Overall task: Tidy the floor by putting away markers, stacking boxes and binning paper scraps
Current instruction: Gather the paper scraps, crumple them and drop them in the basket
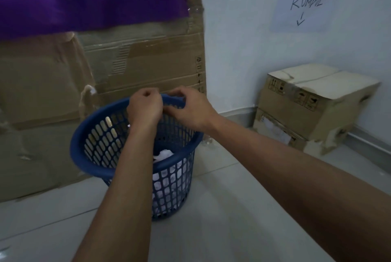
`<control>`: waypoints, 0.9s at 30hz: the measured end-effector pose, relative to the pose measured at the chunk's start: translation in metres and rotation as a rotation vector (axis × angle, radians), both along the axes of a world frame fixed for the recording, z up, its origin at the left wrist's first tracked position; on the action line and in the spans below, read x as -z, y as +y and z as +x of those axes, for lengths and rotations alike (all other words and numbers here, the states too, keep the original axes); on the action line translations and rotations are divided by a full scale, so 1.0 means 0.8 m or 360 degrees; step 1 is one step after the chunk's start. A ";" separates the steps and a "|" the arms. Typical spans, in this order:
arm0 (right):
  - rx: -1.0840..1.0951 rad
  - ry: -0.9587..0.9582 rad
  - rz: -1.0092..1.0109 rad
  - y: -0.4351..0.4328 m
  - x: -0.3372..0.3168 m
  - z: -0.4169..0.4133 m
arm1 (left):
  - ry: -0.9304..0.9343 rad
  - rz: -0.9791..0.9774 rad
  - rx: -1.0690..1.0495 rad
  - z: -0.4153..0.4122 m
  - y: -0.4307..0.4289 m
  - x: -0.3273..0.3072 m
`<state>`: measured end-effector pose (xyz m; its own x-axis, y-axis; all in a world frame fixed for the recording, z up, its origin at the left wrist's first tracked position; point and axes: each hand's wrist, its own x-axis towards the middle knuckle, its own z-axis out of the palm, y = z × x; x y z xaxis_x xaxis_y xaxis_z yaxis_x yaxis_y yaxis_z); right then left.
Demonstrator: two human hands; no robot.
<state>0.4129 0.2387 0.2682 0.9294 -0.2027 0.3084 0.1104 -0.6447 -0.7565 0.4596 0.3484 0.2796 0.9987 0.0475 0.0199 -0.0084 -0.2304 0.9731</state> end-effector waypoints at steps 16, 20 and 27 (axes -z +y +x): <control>0.0076 -0.0094 -0.0016 -0.030 0.003 -0.043 | -0.0452 0.0579 0.0169 -0.029 -0.017 0.004; 0.0213 -0.0199 0.0011 -0.053 0.002 -0.065 | -0.0684 0.0391 0.0373 -0.057 -0.047 0.003; 0.0653 -0.0367 0.0107 -0.141 0.016 -0.151 | -0.0724 0.0237 0.0706 -0.123 -0.133 0.020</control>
